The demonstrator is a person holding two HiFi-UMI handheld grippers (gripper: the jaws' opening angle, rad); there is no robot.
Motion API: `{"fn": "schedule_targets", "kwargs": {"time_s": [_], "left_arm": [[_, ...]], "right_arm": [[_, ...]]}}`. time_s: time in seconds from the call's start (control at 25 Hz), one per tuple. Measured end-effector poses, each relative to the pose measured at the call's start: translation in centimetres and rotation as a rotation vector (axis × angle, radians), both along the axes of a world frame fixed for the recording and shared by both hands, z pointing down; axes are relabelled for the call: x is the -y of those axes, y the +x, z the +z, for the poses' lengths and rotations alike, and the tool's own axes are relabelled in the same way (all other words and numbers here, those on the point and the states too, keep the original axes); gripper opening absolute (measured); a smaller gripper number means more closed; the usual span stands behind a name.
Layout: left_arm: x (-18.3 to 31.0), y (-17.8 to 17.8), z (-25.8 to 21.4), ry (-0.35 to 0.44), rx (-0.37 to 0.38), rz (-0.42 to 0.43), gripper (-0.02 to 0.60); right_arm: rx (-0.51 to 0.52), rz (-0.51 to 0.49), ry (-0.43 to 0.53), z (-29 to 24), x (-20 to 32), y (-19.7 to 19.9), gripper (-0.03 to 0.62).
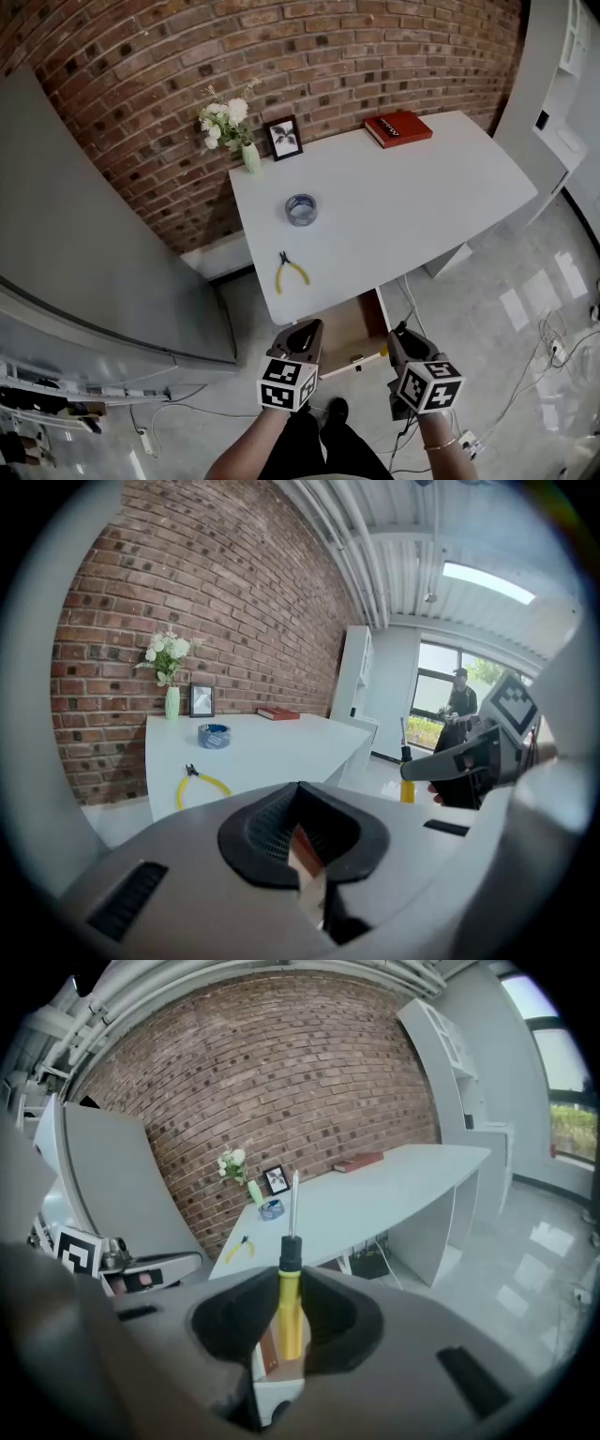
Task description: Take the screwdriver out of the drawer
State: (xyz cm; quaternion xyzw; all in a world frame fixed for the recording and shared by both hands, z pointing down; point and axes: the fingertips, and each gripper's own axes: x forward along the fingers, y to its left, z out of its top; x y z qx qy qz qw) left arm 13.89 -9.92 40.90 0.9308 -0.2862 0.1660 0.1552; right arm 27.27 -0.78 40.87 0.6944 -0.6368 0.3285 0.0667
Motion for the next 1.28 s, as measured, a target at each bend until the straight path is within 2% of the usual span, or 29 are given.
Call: {"fn": "schedule_targets", "kwargs": {"time_s": [0.4,0.64,1.28], "left_arm": [[-1.3,-0.9,-1.5,0.023,-0.016,-0.014,-0.011],[-1.7,-1.3,-2.0,0.031,-0.025,-0.03,-0.01],[-2.5,-1.6,-2.7,0.054,-0.033,-0.05,-0.01]], "right_arm": [[-0.063,-0.009,0.061,-2.9,-1.6,-0.3,0.077],[-0.137,-0.034,0.083,-3.9,-1.7,-0.5,0.077],[-0.169,-0.061,0.099,-4.2,-2.6,-1.2,0.077]]}}
